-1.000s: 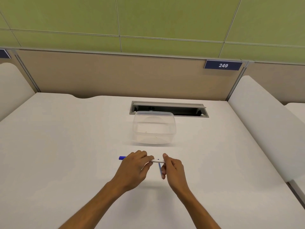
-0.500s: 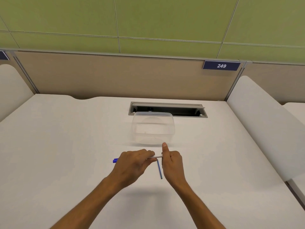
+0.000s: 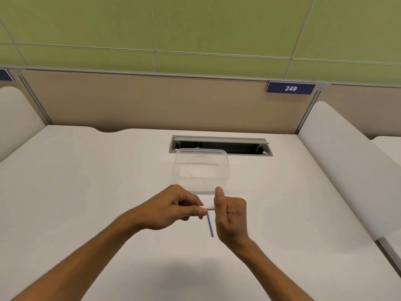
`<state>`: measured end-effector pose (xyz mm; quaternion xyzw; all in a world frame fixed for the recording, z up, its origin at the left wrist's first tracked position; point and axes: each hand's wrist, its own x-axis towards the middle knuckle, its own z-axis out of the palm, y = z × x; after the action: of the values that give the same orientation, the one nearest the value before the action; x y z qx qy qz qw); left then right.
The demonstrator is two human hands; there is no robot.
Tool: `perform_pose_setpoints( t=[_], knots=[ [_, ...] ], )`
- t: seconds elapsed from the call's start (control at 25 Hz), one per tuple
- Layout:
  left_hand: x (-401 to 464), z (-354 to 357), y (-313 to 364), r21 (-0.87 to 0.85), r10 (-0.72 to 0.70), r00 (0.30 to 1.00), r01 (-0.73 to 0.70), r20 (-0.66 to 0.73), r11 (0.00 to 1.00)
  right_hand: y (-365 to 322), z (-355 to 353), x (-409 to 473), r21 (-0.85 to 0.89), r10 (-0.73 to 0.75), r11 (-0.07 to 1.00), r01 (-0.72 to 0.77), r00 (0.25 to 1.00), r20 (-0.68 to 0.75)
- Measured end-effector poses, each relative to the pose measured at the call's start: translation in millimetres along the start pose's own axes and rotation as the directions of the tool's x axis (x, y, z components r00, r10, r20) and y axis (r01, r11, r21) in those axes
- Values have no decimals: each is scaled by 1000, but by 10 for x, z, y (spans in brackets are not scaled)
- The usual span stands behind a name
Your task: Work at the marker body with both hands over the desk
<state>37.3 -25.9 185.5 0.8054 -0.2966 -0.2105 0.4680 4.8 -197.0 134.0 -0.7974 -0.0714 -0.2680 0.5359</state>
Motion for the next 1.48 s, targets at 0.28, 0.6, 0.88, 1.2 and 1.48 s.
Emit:
perform_pose_setpoints(
  t=[0.28, 0.6, 0.88, 1.2, 1.48],
  knots=[
    [-61, 129, -11, 780, 318, 924, -37, -212, 625, 3, 57, 40, 95, 476, 873, -478, 878, 41],
    [-71, 94, 73, 767, 442, 875, -144, -196, 626, -119, 66, 108, 173, 321, 934, -312, 947, -24],
    [-21, -326, 291, -76, -32, 983, 47, 183, 996, -234, -31, 216, -31, -419, 908, 418, 905, -71],
    [30, -115, 127, 503, 243, 933, -80, -267, 860, -74, 56, 246, 69, 249, 967, -246, 968, -25],
    [-2, -20, 85, 803, 519, 839, -191, -164, 564, -101, 44, 268, 117, 477, 863, -491, 869, 131]
  ],
)
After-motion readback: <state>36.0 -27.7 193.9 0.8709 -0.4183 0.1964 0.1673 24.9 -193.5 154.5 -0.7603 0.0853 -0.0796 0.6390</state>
